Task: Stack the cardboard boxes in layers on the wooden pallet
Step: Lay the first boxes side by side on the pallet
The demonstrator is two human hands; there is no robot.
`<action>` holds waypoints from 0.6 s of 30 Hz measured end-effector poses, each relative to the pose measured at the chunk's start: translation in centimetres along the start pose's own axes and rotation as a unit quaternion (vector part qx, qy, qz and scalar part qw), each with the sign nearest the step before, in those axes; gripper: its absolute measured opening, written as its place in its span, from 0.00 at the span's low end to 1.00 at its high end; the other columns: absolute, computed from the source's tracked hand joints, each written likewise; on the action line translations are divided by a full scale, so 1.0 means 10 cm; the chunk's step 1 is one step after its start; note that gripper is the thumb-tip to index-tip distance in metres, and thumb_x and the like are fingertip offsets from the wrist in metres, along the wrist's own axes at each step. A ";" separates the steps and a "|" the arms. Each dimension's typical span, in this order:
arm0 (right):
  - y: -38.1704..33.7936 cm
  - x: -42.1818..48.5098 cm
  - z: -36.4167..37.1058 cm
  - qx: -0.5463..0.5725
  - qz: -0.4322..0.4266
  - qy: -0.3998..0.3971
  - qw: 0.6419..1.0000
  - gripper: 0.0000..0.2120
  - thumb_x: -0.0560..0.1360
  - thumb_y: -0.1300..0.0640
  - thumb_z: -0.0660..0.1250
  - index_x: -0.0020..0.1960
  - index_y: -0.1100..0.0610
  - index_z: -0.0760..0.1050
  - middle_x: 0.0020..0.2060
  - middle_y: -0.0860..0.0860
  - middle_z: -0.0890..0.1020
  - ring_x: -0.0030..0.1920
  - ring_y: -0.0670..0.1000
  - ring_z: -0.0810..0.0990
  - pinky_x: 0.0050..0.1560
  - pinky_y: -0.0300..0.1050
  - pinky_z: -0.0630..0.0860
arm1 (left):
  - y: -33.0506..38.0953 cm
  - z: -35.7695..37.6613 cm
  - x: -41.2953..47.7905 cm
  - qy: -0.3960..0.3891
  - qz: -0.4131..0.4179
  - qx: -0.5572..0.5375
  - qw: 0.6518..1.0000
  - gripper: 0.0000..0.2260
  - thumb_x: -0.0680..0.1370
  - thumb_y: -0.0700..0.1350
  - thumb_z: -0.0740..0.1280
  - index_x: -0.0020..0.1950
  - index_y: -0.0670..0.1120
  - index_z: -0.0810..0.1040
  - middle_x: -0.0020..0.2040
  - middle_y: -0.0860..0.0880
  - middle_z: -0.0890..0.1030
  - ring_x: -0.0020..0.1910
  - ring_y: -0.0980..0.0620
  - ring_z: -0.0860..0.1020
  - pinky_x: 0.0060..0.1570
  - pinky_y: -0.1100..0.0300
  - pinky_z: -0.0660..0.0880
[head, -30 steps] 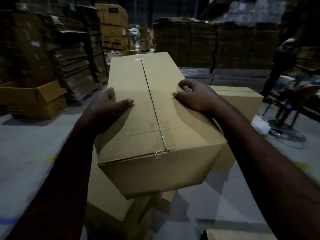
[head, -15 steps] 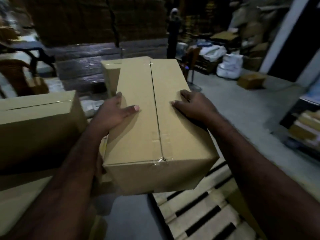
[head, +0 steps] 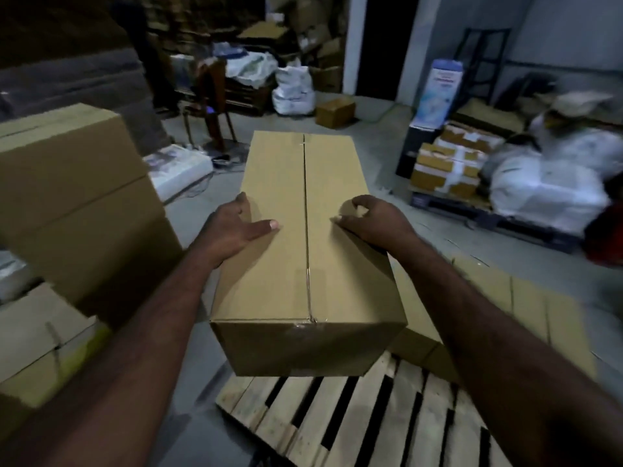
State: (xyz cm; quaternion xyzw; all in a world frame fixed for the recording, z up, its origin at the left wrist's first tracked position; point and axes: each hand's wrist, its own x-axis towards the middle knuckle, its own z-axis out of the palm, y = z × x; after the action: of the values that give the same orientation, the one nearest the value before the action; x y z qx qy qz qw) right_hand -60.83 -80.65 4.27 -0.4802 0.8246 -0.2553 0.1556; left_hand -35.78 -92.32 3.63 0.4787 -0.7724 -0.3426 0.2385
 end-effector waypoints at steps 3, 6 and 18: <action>0.17 0.34 0.05 0.018 0.053 0.020 0.998 0.32 0.72 0.36 0.72 0.69 0.51 0.74 0.65 0.54 0.78 0.64 0.55 0.76 0.57 0.47 0.74 | -0.02 0.23 0.57 -0.042 0.027 -0.009 0.999 0.47 0.71 0.59 0.75 0.80 0.41 0.56 0.80 0.47 0.60 0.76 0.51 0.63 0.63 0.67 0.59; 0.40 0.63 0.13 0.048 0.094 0.039 0.994 0.32 0.70 0.37 0.75 0.68 0.51 0.75 0.62 0.56 0.79 0.58 0.55 0.77 0.51 0.46 0.77 | -0.03 0.46 1.05 -0.073 0.044 -0.014 0.996 0.48 0.70 0.59 0.76 0.81 0.42 0.55 0.80 0.46 0.59 0.77 0.50 0.61 0.66 0.66 0.59; 1.48 2.00 0.66 0.089 0.196 0.034 0.976 0.39 0.70 0.37 0.74 0.74 0.54 0.68 0.61 0.60 0.78 0.63 0.61 0.75 0.60 0.59 0.78 | -0.17 1.73 2.96 -0.179 -0.003 -0.021 0.984 0.50 0.69 0.48 0.80 0.81 0.42 0.53 0.80 0.45 0.58 0.77 0.49 0.61 0.71 0.61 0.60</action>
State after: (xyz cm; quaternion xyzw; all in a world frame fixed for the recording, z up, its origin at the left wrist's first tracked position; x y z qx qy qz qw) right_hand -77.90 -93.85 -9.77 -0.2847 0.8816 -0.3079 0.2165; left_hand -59.55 -114.32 -7.76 0.4069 -0.7938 -0.4396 0.1052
